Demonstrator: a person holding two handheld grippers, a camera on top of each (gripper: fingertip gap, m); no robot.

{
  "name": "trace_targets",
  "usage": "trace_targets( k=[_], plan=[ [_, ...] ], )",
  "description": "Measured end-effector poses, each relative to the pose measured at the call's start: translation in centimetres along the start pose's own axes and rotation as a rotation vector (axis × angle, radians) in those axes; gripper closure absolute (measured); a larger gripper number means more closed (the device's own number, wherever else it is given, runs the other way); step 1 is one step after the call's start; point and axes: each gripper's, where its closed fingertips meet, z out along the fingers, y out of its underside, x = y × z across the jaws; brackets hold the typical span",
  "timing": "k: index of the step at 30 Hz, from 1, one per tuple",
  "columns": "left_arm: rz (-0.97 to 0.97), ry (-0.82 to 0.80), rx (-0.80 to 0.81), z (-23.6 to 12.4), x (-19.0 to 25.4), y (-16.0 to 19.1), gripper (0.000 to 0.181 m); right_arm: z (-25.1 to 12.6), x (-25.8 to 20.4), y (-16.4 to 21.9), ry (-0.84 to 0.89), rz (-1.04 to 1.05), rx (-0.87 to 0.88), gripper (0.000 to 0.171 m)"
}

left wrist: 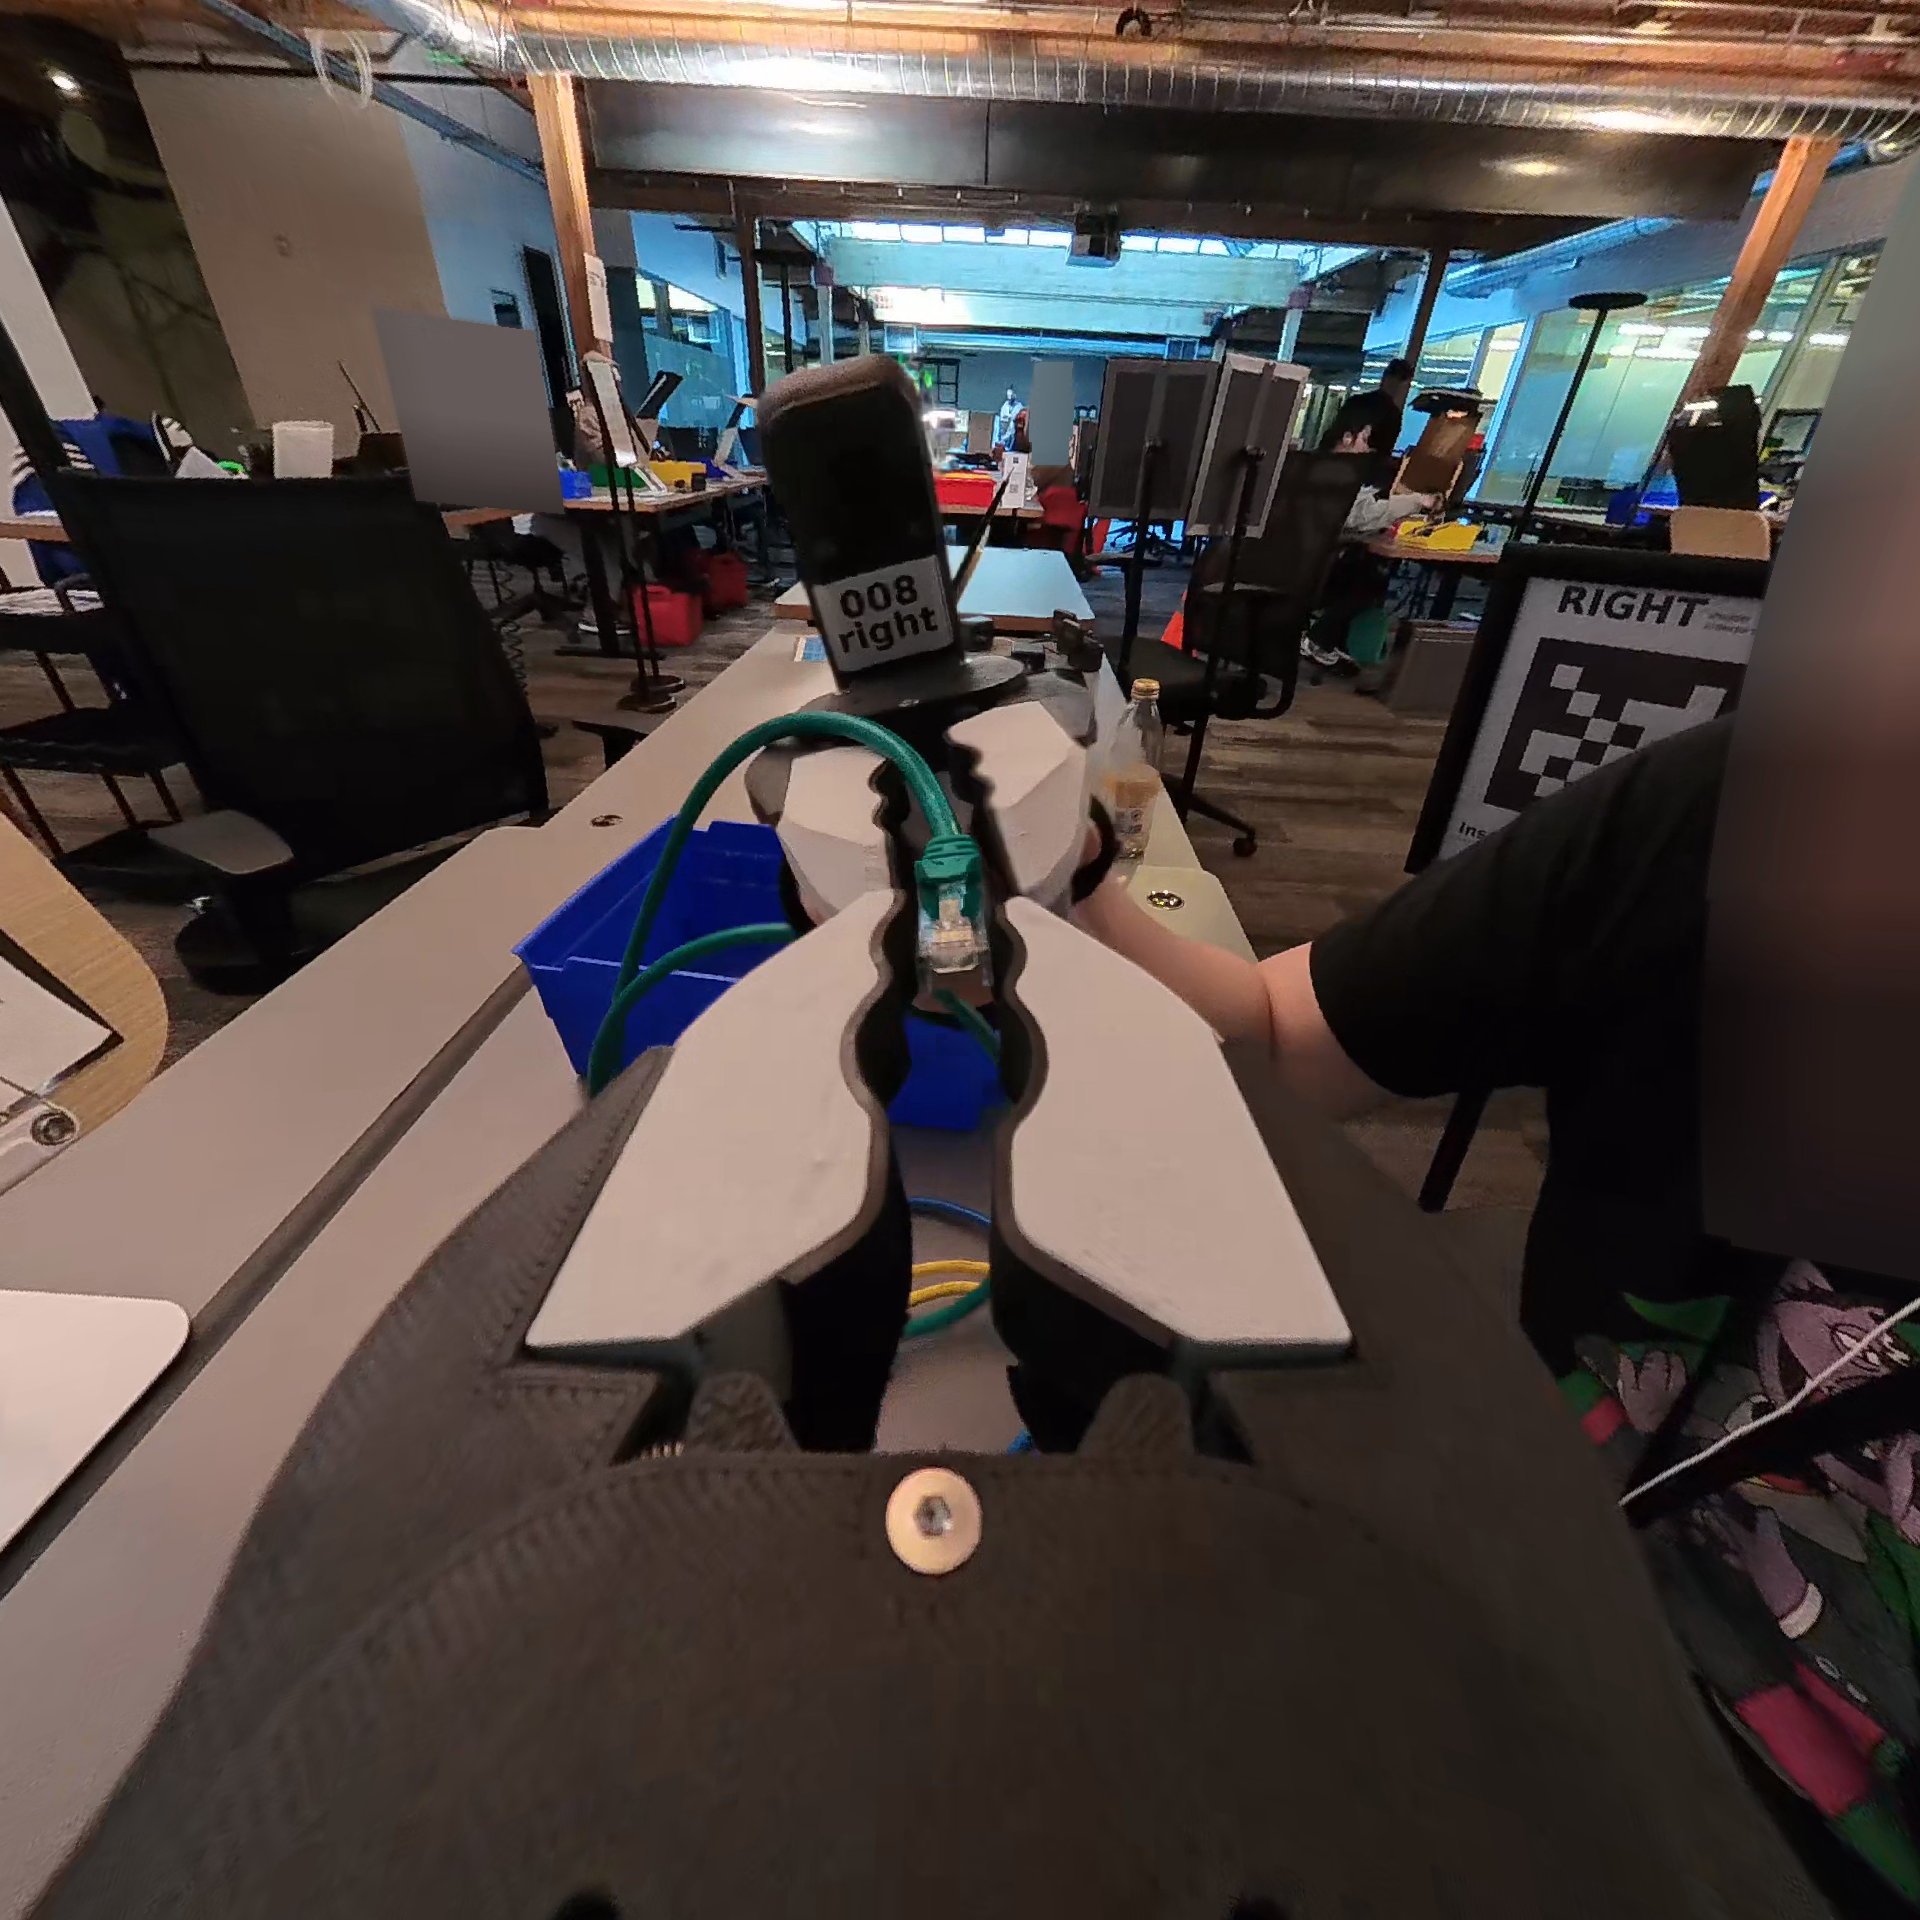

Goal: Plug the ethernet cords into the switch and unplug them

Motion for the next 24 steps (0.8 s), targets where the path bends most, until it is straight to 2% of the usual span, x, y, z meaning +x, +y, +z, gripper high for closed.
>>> trace_targets(
  k=[9, 12, 13, 14, 15, 18, 19, 21, 24],
  plan=[
    [0.009, -0.01, -0.047, 0.0, 0.1, 0.5, 0.169, -0.3, 0.0, -0.1, 0.015, -0.08, 0.003, 0.16],
    [0.086, -0.073, -0.072, -0.1, -0.1, 0.7, 0.169, -0.2, 0.0, 0.0, 0.031, -0.125, -0.003, 0.16],
    [0.136, -0.135, -0.086, -0.2, -0.6, 0.7, 0.156, -0.3, 0.0, -0.1, 0.033, -0.12, 0.005, 0.16],
    [0.198, -0.202, -0.107, -0.3, -1.1, 0.8, 0.134, -0.4, 0.1, -0.2, 0.032, -0.101, 0.013, 0.16],
    [0.274, -0.256, -0.131, -0.3, -1.3, 1.0, 0.124, -0.5, 0.3, -0.3, 0.029, -0.071, 0.02, 0.16],
    [0.546, -0.415, -0.177, -0.2, -1.7, 1.0, 0.113, -0.6, 0.7, 0.0, 0.001, 0.045, 0.013, 0.16],
    [0.638, -0.464, -0.181, -0.2, -1.7, 0.9, 0.116, -0.5, 0.7, 0.2, -0.012, 0.082, 0.01, 0.16],
    [0.764, -0.524, -0.194, 0.0, -1.6, 0.9, 0.135, -0.4, 0.7, 0.5, -0.049, 0.156, 0.005, 0.16],
    [0.813, -0.524, -0.236, 0.5, -1.7, 1.7, 0.15, -0.1, 0.5, 1.1, -0.104, 0.245, -0.014, 0.16]
  ],
)
